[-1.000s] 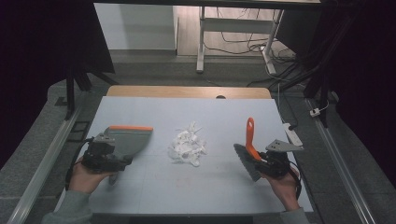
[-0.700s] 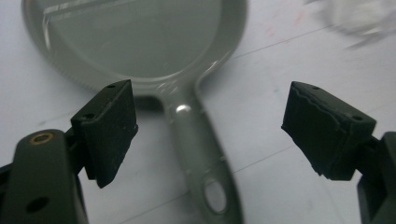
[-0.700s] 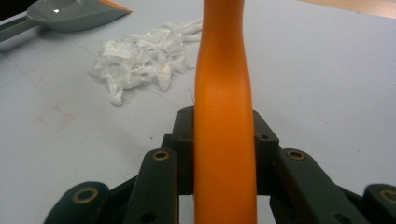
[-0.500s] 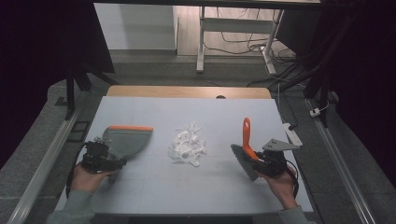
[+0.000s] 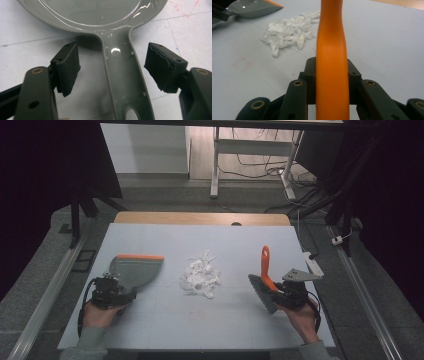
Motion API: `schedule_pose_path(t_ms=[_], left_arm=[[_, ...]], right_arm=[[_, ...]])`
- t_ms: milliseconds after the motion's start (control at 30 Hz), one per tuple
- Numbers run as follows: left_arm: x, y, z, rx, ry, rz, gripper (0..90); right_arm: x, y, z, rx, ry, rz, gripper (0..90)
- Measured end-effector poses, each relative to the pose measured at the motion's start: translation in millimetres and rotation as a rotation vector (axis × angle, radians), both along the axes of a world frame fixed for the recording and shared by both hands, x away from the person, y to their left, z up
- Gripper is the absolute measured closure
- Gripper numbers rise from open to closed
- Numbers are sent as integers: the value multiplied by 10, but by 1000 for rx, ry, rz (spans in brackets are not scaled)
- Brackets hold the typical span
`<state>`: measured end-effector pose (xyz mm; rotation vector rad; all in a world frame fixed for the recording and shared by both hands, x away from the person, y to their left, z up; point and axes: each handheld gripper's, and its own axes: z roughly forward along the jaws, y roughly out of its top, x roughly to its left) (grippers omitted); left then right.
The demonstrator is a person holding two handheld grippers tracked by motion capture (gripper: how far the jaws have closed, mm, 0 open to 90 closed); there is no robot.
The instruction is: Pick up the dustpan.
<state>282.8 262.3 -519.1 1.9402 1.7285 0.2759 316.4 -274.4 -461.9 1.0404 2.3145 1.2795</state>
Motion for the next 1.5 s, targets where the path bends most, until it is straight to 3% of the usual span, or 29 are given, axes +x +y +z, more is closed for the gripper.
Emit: schedule_pose_path(t_ms=[267, 400, 500, 600, 733, 933, 1200, 1433, 1500], left_arm=[[64, 7, -99, -6, 19, 16, 360], [69, 8, -105, -8, 4, 21, 392], [72, 9, -105, -21, -4, 21, 463], [70, 7, -100, -19, -24, 27, 602], [51, 3, -92, 6, -58, 19, 608], [44, 26, -96, 1, -68, 18, 611], [49, 77, -75, -27, -89, -17, 614], [13, 166, 58, -41, -151, -71, 615], [4, 213, 76, -65, -162, -86, 615]], right_arm=[[7, 4, -12, -2, 7, 1, 699], [6, 6, -10, -5, 6, 1, 699], [3, 5, -10, -6, 3, -1, 699], [2, -1, -5, -6, 1, -2, 699], [0, -4, -7, -9, -5, -9, 699], [-23, -5, 18, -2, -15, -14, 698], [-40, -4, 28, 6, -21, -22, 699], [-75, -48, 49, 29, -27, -45, 699], [-79, -53, 54, 31, -29, -49, 699]])
